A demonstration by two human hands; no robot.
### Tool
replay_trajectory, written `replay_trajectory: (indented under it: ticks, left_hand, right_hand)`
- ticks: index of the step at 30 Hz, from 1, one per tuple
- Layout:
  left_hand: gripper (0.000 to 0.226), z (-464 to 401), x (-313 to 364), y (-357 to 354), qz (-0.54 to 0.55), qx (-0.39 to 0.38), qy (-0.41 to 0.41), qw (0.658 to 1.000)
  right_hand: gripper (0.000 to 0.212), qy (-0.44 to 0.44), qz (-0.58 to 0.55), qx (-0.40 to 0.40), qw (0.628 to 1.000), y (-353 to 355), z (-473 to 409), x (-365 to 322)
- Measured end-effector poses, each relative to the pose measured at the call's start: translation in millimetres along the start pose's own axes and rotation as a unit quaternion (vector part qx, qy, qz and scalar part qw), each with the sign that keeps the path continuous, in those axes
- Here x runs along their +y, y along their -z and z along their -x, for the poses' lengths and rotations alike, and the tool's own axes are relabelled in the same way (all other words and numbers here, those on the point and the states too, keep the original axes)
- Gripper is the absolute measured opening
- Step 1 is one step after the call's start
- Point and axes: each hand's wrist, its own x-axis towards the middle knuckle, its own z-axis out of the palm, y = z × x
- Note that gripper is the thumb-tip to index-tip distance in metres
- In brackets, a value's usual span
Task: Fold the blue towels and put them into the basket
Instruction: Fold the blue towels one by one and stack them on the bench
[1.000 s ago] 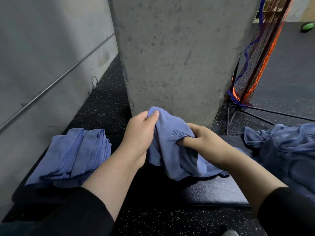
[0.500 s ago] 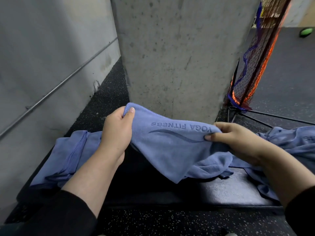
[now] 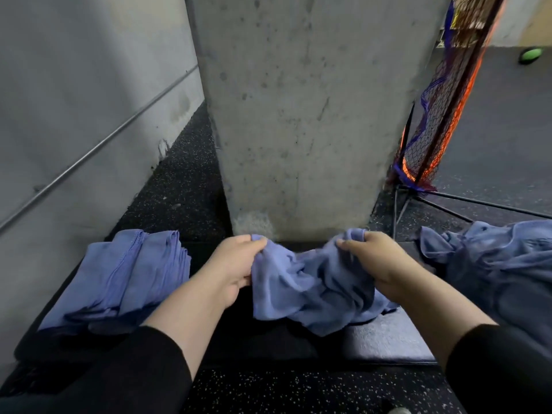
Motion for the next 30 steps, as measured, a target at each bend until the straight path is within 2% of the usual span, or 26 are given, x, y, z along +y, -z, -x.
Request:
replay_trajectory:
  ticks: [1,2,4,5,7,9,11,13,14,15,18,20,21,23,24,25,26,28,29,30]
  left_hand:
    - [0.021,-3.1,4.4,-0.6,0.034,0.028,-0.026,0.999]
    - [0.022,-7.4,10.4,-0.6,0.082,0.052,-0.051,0.994]
    - [0.032,-11.4,18.0,1.1,0.149,0.038,-0.054,0.987]
    - [0.037,-12.4,14.8,2.0,0.112,0.017,-0.025,0.993]
    - [0.033,-11.2,-3.5,-0.4,-0.018,-0.025,0.048,0.998]
    - [0.019,-11.0,-12.8,-6.8,-0.066,-0.022,0.049,0.996]
    - [0.019,-12.7,-9.1,-11.3,-0.020,0.015,0.011,1.000]
    - [0.024,-19.4,1.2,-13.4,0.088,0.030,-0.025,0.995]
    - [0.027,-18.7,4.4,-14.5,0.119,0.016,-0.025,0.992]
    - [0.027,-17.7,2.1,-13.9,0.088,0.001,-0.008,0.996]
    - [0.018,-13.6,-22.8,-17.4,-0.100,-0.035,0.044,0.993]
    - [0.018,-15.3,-26.5,-20.7,-0.117,0.008,-0.006,0.993]
    - [0.020,-15.8,-22.0,-22.1,-0.084,0.035,-0.041,0.995]
    - [0.025,-16.5,-6.4,-23.2,0.046,0.076,-0.083,0.993]
    - [0.027,-16.2,0.5,-23.8,0.105,0.073,-0.084,0.988]
    - [0.029,-15.2,4.1,-24.1,0.120,0.052,-0.074,0.989]
    - [0.030,-11.3,3.8,-25.9,0.100,0.022,-0.053,0.993]
    - [0.026,-6.5,-8.3,-29.3,0.030,-0.015,-0.012,0.999]
    - [0.024,-8.1,-10.6,-29.6,0.017,0.002,-0.015,1.000]
    - [0.022,-10.3,-9.5,-29.5,0.023,0.028,-0.027,0.999]
  right_hand:
    - [0.026,0.006,-0.042,0.028,0.999,3.7,-2.4,-5.8]
    - [0.025,0.006,-0.129,0.037,0.991,9.3,-5.0,-11.7]
    - [0.032,-0.013,-0.270,0.000,0.963,17.4,-7.8,-18.2]
    - [0.037,-0.026,-0.248,-0.017,0.968,19.5,-7.6,-15.4]
    - [0.033,-0.063,-0.094,-0.051,0.992,17.0,0.3,-3.1]
    - [0.022,-0.073,0.016,-0.072,0.995,12.4,0.3,7.0]
    - [0.024,-0.039,-0.007,-0.024,0.999,13.9,-8.7,8.1]
    - [0.027,-0.009,-0.129,0.019,0.991,20.1,-17.3,3.0]
    - [0.030,-0.007,-0.179,0.014,0.984,22.3,-19.4,3.2]
    - [0.033,-0.016,-0.180,-0.004,0.984,22.9,-19.8,6.7]
    - [0.033,-0.080,0.008,-0.083,0.993,13.1,-7.6,24.3]
    - [0.031,-0.063,0.075,-0.070,0.993,9.4,-9.0,25.2]
    - [0.032,-0.031,0.057,-0.037,0.997,10.0,-13.4,23.1]
    - [0.029,0.008,-0.097,0.041,0.994,14.6,-17.0,9.0]
    - [0.031,0.012,-0.181,0.056,0.982,17.9,-15.3,2.8]
    - [0.037,0.011,-0.220,0.053,0.974,20.3,-15.7,3.2]
    - [0.041,-0.006,-0.189,0.037,0.981,19.9,-15.4,5.2]
    - [0.049,-0.042,0.000,-0.032,0.999,12.2,-5.2,15.0]
    - [0.054,-0.039,0.061,-0.036,0.997,9.2,-6.0,19.7]
    - [0.052,-0.030,0.060,-0.019,0.998,7.7,-5.9,17.0]
